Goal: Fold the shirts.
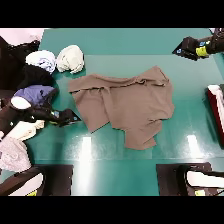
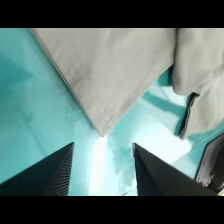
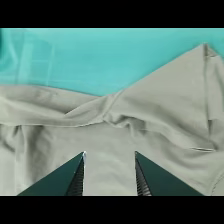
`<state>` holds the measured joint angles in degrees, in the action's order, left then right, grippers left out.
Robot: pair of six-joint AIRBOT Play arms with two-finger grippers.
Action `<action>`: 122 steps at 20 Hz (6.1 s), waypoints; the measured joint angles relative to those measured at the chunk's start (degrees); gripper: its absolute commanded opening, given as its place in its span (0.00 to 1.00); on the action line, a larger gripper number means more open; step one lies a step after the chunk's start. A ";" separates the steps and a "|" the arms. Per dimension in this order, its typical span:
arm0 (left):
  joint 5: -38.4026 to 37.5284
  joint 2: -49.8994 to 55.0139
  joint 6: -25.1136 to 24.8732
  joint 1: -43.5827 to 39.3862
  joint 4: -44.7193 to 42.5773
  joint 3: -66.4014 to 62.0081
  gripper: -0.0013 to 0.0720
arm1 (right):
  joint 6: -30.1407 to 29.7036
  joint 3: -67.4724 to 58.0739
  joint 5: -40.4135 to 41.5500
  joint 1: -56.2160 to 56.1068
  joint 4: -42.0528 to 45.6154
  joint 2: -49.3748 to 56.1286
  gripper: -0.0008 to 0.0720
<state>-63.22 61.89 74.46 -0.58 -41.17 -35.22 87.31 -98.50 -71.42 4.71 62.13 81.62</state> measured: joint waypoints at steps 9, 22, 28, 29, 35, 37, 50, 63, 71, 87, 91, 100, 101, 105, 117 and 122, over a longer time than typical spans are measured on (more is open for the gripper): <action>8.85 2.08 0.44 -8.72 3.61 5.22 0.60 | -0.42 0.00 -1.40 -0.66 -0.90 -0.15 0.50; 17.03 6.60 1.60 -14.67 4.68 3.58 0.05 | -0.98 0.00 -6.29 0.11 -1.03 -0.15 0.47; 12.59 6.64 0.02 -15.21 -0.39 -9.73 0.05 | -5.05 8.83 -16.61 4.17 -0.55 -3.85 0.47; 11.17 6.64 0.00 -15.26 -2.23 -12.24 0.05 | -5.33 12.79 -16.55 5.33 -0.59 -5.55 0.47; 4.28 6.64 0.44 -15.37 -9.81 -21.29 0.05 | -6.40 42.82 -6.75 12.59 -0.57 -16.37 0.74; 3.08 6.67 0.46 -15.37 -10.58 -22.12 0.05 | -6.56 50.01 -2.40 14.19 -0.87 -17.97 0.74; -0.70 6.67 0.61 -15.37 -11.61 -23.02 0.05 | -10.10 59.80 9.33 15.63 -9.27 -12.35 0.12; -7.26 3.52 1.53 -8.55 -15.26 -50.95 0.05 | -11.45 36.59 10.97 15.69 -10.10 -27.91 0.03; -9.01 -3.19 1.66 -7.02 -21.88 -82.86 0.05 | -11.34 2.91 11.26 16.15 -8.98 -35.01 0.03; -12.13 -3.98 5.49 -6.93 -34.21 -63.87 0.05 | 2.84 -10.10 -15.85 12.39 13.68 -15.98 0.03; -9.86 5.95 5.92 -6.95 -34.71 -54.97 0.05 | 3.50 -0.17 -14.69 7.91 14.12 -7.23 0.03; -1.20 20.92 8.44 -6.91 -36.41 -52.15 0.68 | 3.67 9.62 5.03 3.13 13.99 2.29 0.65; -2.40 21.16 8.68 -6.91 -37.46 -52.85 0.67 | 3.67 9.31 5.18 3.41 13.94 2.34 0.61; -9.44 19.98 8.98 -5.68 -39.10 -51.82 0.67 | 3.26 8.39 2.69 4.76 13.94 -0.13 0.61; -7.85 -0.44 4.39 4.13 -13.73 -5.22 0.67 | 0.76 8.09 -0.50 1.64 13.88 -6.54 0.61; -5.73 -1.79 2.84 4.57 -11.58 2.08 0.67 | 0.68 8.09 -0.74 0.42 13.97 -6.73 0.61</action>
<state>-68.95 60.10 77.30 3.99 -52.75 -33.15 87.99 -90.41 -72.16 5.13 76.09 74.89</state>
